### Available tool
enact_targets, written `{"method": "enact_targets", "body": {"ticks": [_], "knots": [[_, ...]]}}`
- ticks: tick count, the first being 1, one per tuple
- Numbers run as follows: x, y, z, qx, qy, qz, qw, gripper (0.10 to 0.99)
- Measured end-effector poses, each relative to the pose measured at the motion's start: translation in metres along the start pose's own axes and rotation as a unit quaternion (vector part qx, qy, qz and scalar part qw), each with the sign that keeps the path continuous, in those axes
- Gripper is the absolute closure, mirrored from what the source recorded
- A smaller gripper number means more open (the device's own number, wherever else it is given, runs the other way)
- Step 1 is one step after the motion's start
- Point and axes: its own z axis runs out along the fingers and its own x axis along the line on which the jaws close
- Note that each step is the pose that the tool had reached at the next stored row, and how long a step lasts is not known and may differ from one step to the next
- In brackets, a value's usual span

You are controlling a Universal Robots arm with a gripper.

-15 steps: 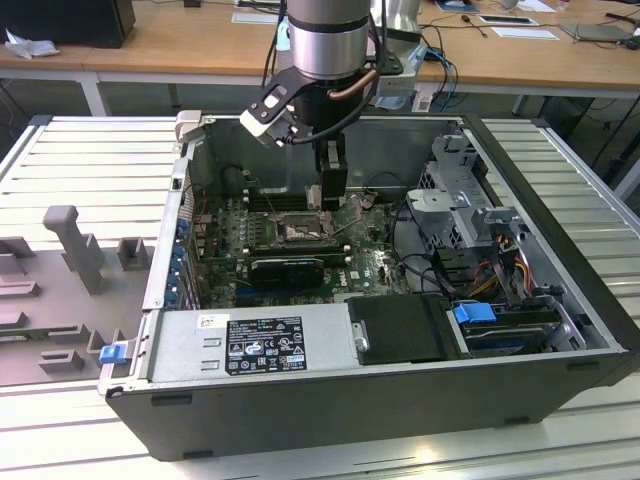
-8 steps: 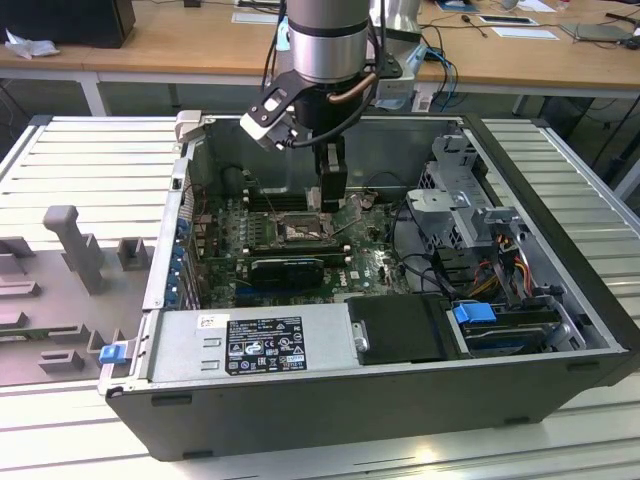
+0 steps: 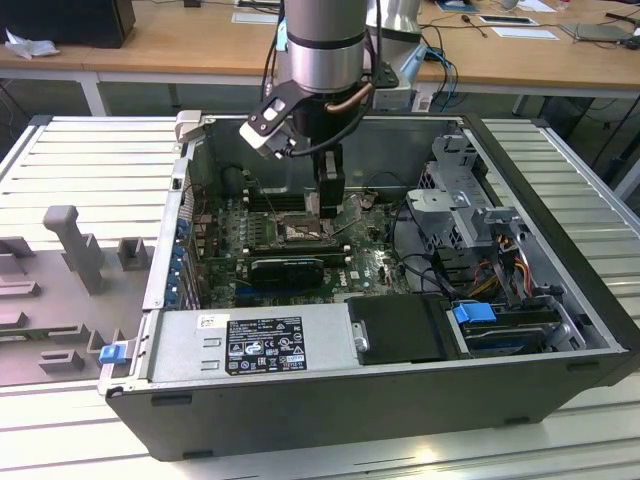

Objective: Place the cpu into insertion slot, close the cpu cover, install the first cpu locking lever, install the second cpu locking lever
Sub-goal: 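Place the cpu into insertion slot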

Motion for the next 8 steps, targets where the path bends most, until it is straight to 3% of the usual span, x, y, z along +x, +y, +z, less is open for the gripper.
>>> {"method": "enact_targets", "body": {"ticks": [8], "knots": [[-0.0001, -0.0005, 0.0051, 0.0000, 0.0000, 0.000, 1.0000, 0.561]]}}
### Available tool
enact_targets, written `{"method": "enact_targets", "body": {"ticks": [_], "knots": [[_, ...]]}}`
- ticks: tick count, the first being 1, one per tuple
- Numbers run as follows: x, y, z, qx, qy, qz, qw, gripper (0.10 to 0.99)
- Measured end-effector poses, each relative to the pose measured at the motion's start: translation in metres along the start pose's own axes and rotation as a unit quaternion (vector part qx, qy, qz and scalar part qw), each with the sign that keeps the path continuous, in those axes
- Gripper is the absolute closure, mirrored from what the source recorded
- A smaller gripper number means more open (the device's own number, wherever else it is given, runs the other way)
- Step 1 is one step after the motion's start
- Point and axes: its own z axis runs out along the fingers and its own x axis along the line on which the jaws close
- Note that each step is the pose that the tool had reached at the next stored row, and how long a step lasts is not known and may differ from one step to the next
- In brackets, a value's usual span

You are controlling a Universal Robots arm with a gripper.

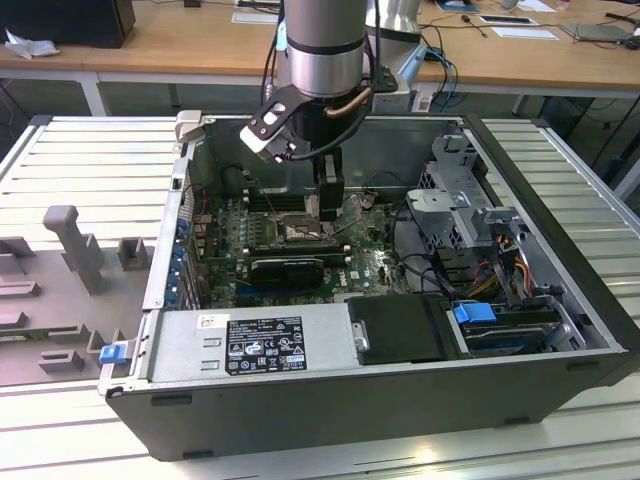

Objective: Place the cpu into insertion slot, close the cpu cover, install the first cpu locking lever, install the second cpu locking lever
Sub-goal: 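Place the cpu into insertion slot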

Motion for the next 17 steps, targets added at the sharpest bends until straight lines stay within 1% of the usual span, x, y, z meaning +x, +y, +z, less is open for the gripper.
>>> {"method": "enact_targets", "body": {"ticks": [2, 8, 10, 14, 17], "knots": [[0.0001, -0.0001, 0.0009, 0.0000, 0.0000, 0.000, 1.0000, 0.561], [0.0006, -0.0007, 0.0079, 0.0000, 0.0000, 0.000, 1.0000, 0.561], [0.0025, -0.0013, 0.0127, 0.0000, 0.0000, 0.000, 1.0000, 0.561], [0.0039, -0.0030, 0.0188, 0.0000, 0.0000, 0.000, 1.0000, 0.561], [0.0047, -0.0048, 0.0214, 0.0000, 0.0001, 0.000, 1.0000, 0.561]]}}
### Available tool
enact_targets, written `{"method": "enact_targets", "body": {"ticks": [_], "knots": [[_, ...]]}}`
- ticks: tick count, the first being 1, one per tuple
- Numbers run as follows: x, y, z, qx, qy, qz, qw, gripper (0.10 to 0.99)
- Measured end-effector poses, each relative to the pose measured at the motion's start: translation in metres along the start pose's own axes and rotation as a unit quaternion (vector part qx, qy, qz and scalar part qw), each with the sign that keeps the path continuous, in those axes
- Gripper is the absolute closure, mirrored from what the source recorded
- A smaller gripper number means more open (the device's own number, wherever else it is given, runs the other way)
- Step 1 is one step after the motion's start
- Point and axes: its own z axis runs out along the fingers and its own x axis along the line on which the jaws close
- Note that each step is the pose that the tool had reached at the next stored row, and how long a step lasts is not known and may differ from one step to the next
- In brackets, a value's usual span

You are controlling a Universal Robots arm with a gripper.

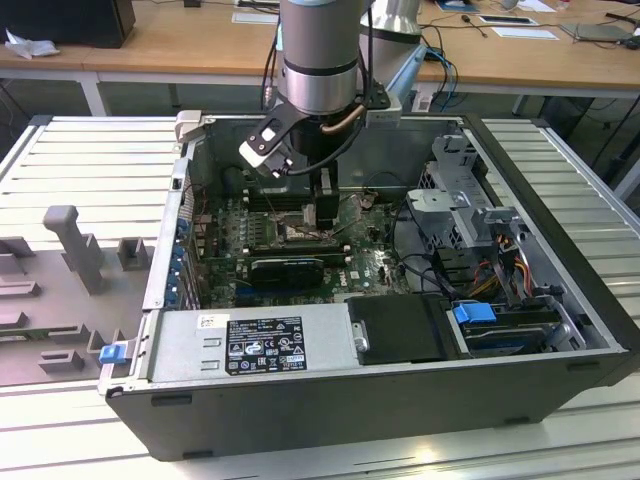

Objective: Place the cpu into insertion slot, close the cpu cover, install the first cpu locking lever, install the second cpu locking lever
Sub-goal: 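Place the cpu into insertion slot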

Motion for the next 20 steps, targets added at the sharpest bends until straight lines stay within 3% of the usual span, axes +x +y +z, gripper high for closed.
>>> {"method": "enact_targets", "body": {"ticks": [8, 20], "knots": [[0.0017, -0.0035, 0.0068, 0.0000, -0.0001, 0.000, 1.0000, 0.561], [0.0173, -0.0058, 0.0205, 0.0002, -0.0002, 0.000, 1.0000, 0.561]]}}
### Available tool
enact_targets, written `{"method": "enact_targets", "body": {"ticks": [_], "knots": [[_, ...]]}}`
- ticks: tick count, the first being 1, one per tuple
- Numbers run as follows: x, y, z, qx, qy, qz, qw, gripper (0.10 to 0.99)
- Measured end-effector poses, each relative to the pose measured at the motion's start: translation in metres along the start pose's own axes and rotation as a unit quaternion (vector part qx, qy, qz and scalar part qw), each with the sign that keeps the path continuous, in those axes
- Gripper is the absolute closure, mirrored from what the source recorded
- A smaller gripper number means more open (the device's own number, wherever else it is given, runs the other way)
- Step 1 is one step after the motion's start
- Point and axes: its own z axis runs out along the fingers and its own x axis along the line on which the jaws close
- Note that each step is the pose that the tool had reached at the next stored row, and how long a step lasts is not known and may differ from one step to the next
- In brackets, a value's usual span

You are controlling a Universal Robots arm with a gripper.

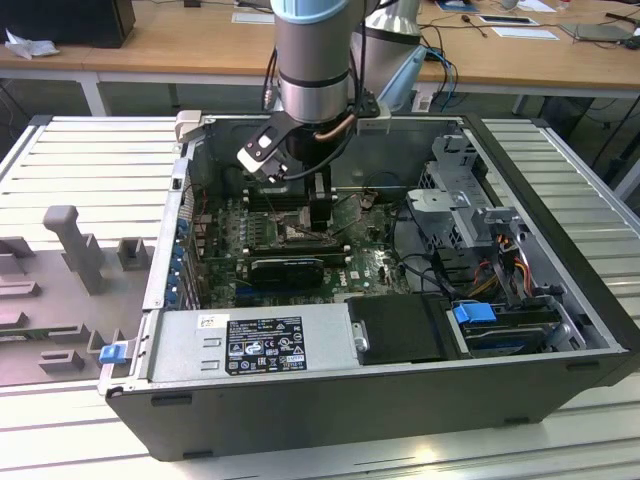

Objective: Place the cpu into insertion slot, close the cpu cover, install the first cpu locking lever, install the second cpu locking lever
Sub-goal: 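Place the cpu into insertion slot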

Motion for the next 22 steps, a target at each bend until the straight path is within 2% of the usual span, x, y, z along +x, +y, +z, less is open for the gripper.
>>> {"method": "enact_targets", "body": {"ticks": [3, 10, 12, 15, 17, 22], "knots": [[0.0001, 0.0000, 0.0002, 0.0000, 0.0000, 0.000, 1.0000, 0.561], [0.0026, -0.0087, 0.0015, 0.0000, 0.0012, 0.000, 1.0000, 0.561], [0.0033, -0.0129, 0.0050, 0.0001, 0.0042, 0.000, 1.0000, 0.561], [0.0049, -0.0160, 0.0108, 0.0002, 0.0066, 0.000, 1.0000, 0.561], [0.0091, -0.0168, 0.0156, 0.0002, 0.0068, 0.000, 1.0000, 0.561], [0.0100, -0.0195, 0.0250, 0.0002, 0.0072, 0.000, 1.0000, 0.561]]}}
